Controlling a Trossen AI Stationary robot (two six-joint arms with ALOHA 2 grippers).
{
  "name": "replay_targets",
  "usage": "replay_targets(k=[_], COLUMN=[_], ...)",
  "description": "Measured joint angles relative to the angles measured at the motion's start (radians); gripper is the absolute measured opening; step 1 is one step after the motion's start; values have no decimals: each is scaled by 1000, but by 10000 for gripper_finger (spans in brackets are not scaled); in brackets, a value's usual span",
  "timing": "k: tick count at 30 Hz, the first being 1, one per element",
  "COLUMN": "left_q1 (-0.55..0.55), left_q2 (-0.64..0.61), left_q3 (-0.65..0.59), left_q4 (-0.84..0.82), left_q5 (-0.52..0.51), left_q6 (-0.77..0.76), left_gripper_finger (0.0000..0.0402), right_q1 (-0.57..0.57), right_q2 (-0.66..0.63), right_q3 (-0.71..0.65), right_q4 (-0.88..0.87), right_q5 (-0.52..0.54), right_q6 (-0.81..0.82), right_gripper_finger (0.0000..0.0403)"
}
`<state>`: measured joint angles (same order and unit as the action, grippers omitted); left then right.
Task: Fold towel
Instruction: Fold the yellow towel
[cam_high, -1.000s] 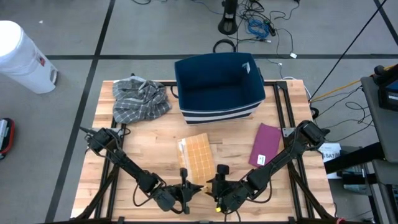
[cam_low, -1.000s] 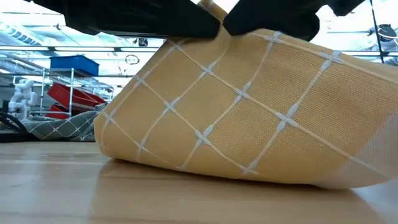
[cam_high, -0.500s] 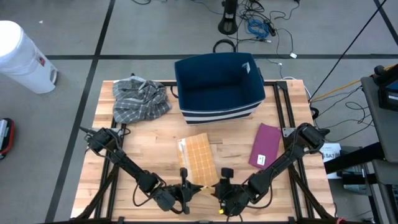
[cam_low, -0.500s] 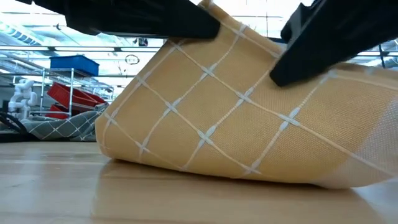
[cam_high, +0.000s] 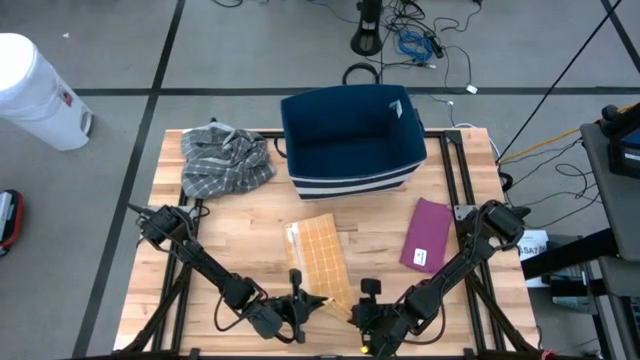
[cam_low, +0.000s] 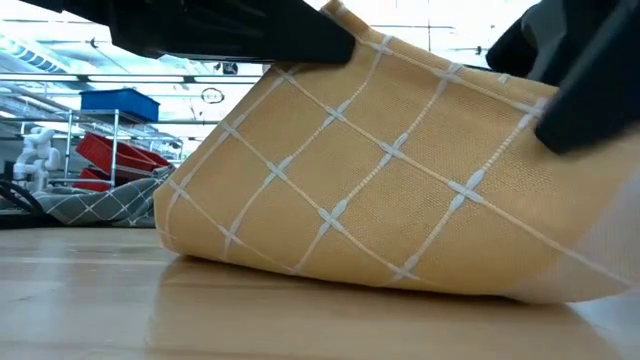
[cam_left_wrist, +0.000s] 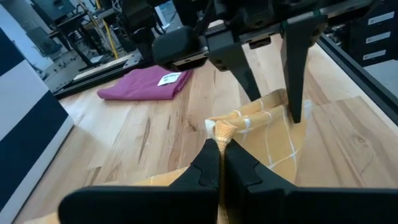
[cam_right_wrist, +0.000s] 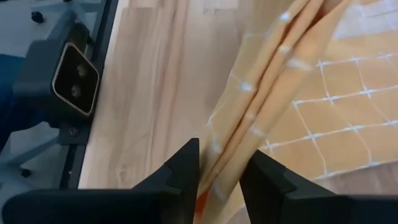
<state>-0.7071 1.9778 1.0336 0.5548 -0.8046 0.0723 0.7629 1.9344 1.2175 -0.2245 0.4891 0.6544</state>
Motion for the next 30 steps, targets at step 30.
replay_targets(k=[30], left_q1=[-82], left_q2=[0], left_q3=[1], left_q4=[20], left_q5=[31], left_q6=[-7], left_gripper_finger=[0], right_q1=[33], right_q2=[-40], right_q3=[1], right_q4=[-40], right_q5=[-121], right_q6=[-85], right_gripper_finger=[3])
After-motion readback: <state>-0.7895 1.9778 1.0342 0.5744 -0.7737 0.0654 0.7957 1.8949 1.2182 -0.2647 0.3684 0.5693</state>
